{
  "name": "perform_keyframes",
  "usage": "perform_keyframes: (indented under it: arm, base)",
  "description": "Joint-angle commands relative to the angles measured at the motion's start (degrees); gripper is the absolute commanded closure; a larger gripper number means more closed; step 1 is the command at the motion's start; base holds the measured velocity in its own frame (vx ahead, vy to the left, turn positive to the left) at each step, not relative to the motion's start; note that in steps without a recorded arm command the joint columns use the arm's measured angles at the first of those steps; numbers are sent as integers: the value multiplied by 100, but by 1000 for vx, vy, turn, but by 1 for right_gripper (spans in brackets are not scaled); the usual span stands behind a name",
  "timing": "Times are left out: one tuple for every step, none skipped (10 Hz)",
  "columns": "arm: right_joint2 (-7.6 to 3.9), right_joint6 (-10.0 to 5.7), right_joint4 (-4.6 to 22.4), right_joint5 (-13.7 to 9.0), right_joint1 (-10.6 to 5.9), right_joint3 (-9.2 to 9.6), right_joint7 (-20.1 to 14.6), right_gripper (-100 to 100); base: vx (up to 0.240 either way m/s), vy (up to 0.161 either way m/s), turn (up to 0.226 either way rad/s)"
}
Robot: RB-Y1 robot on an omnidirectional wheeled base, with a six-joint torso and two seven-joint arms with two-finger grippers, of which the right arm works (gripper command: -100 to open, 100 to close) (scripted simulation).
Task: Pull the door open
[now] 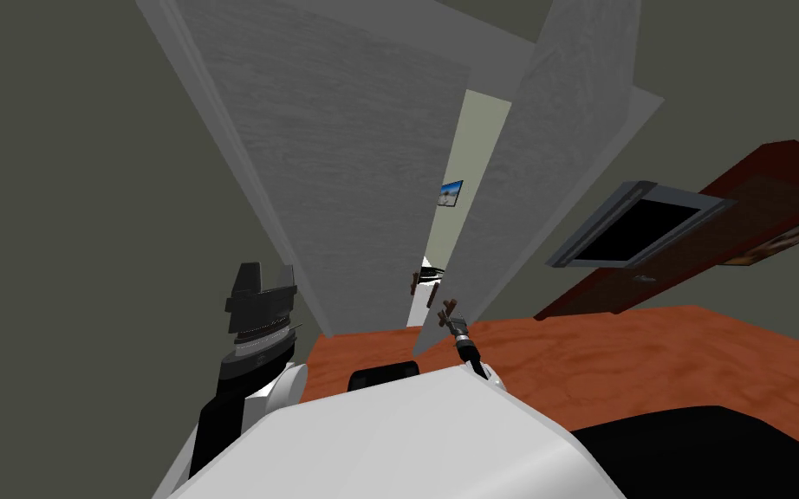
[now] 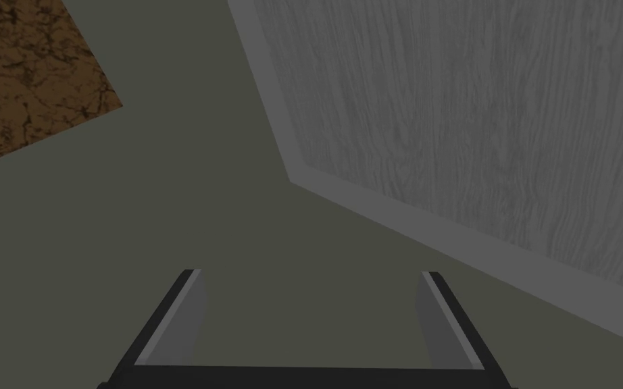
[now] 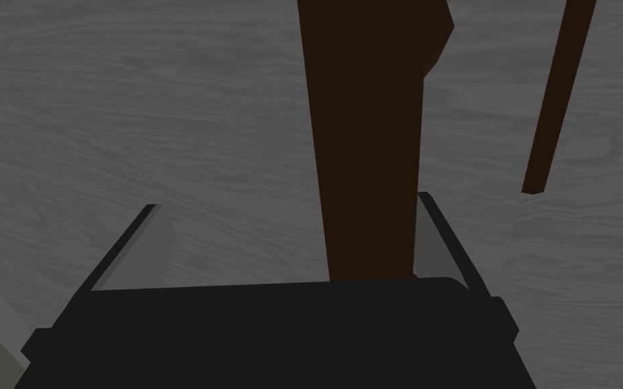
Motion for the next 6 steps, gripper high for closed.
perform_keyframes:
  arm:
    - [-87, 185, -128, -40, 124, -85, -40, 100]
    - [-132, 190, -108, -89, 178, -102, -144, 100]
    - [-170, 192, -91, -148, 216, -101, -288, 100]
    - [-188, 194, -83, -177, 235, -101, -360, 100]
    - [-188, 194, -83, -177, 235, -101, -360, 100]
    - [-188, 187, 19, -177, 235, -101, -360, 100]
  base:
    - [-37, -11, -20]
    - [-60, 11, -23]
    - [-120, 2, -22]
    - [-124, 1, -21]
    - [-66, -7, -28]
    - [-22, -31, -21]
